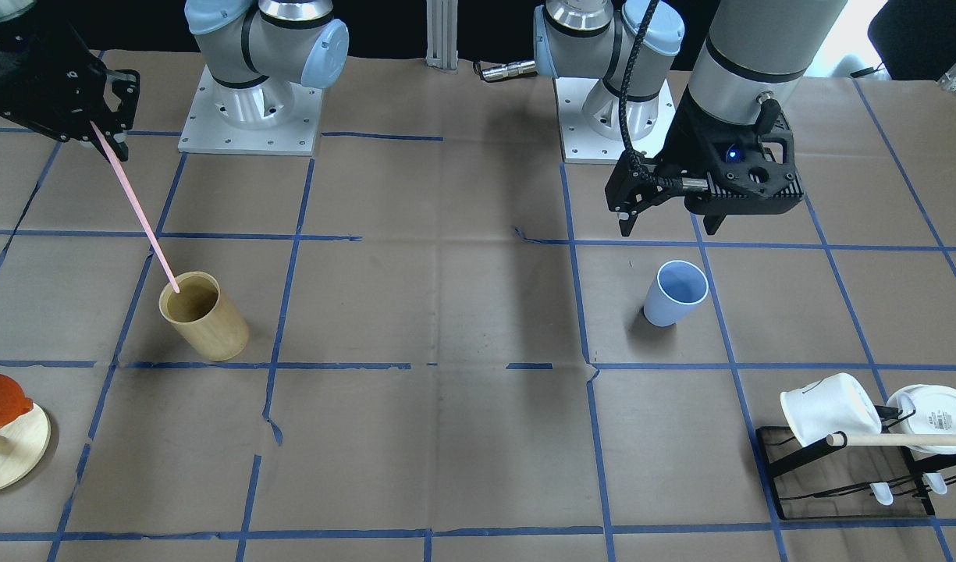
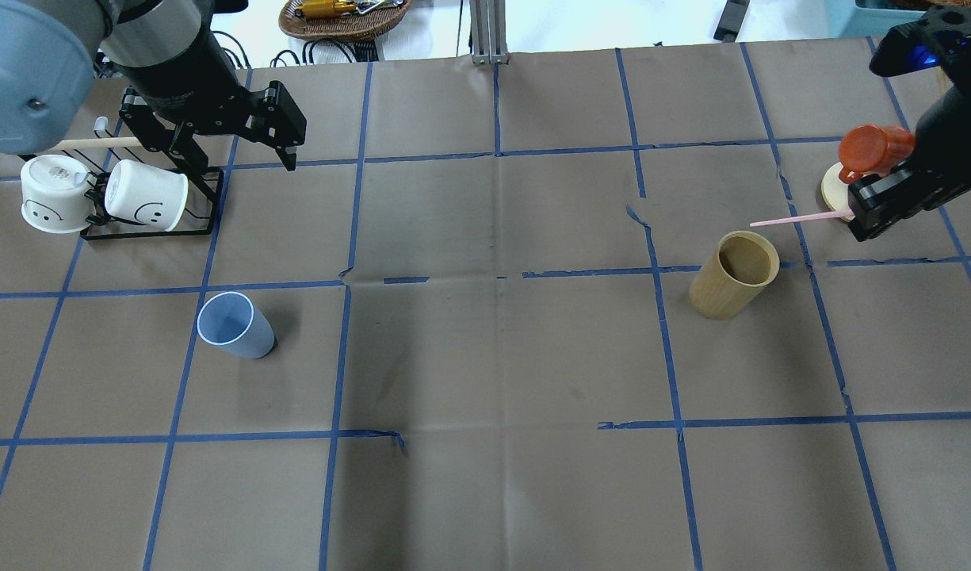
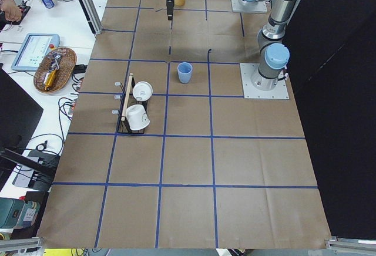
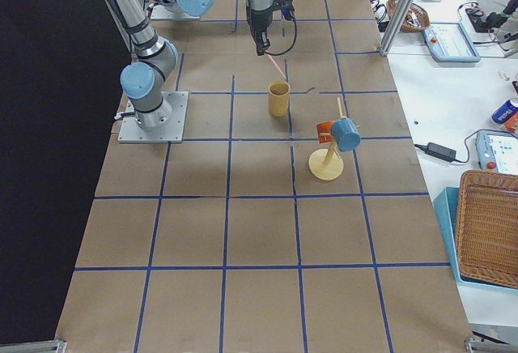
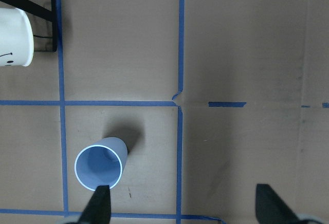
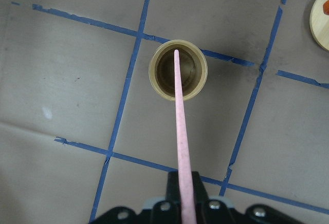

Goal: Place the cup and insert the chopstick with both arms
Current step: 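Lift the pink chopstick up out of the tan cup with the right gripper, then carry the chopstick back over the tan cup while the left arm starts reaching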

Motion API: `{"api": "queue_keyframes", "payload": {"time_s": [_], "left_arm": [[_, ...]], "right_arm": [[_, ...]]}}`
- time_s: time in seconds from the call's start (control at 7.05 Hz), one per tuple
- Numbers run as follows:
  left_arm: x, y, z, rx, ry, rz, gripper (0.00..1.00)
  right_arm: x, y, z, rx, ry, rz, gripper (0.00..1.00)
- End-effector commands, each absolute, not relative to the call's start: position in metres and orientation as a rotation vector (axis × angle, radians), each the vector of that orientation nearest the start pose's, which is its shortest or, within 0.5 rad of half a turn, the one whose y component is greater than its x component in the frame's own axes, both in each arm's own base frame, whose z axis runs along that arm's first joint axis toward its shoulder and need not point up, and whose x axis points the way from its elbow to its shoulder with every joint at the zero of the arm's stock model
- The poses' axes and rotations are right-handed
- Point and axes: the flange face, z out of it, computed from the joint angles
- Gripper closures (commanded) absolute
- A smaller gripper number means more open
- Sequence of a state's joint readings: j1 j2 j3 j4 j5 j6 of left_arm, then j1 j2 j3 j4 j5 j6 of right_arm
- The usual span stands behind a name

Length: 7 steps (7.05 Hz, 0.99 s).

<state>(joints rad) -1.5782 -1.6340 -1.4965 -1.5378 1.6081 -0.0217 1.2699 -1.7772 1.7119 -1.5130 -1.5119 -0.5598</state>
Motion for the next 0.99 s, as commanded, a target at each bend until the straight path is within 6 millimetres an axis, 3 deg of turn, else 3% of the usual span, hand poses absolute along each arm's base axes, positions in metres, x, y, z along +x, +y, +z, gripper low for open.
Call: {"api": "queue_keyframes", "payload": {"time_s": [0.0, 0.57, 0.85], "left_arm": [[-0.133, -0.523, 0.495, -0.025, 3.103, -0.067, 0.00], [-0.133, -0.523, 0.495, -0.023, 3.103, -0.070, 0.00], [-0.133, -0.523, 0.495, -0.023, 3.103, -0.070, 0.00]], "right_arm": [[0.020, -0.427, 0.513, -0.366, 3.046, -0.041, 0.92], [0.074, -0.431, 0.508, -0.392, 3.010, -0.039, 0.92], [0.081, -0.433, 0.503, -0.365, 2.994, -0.027, 0.92]]}}
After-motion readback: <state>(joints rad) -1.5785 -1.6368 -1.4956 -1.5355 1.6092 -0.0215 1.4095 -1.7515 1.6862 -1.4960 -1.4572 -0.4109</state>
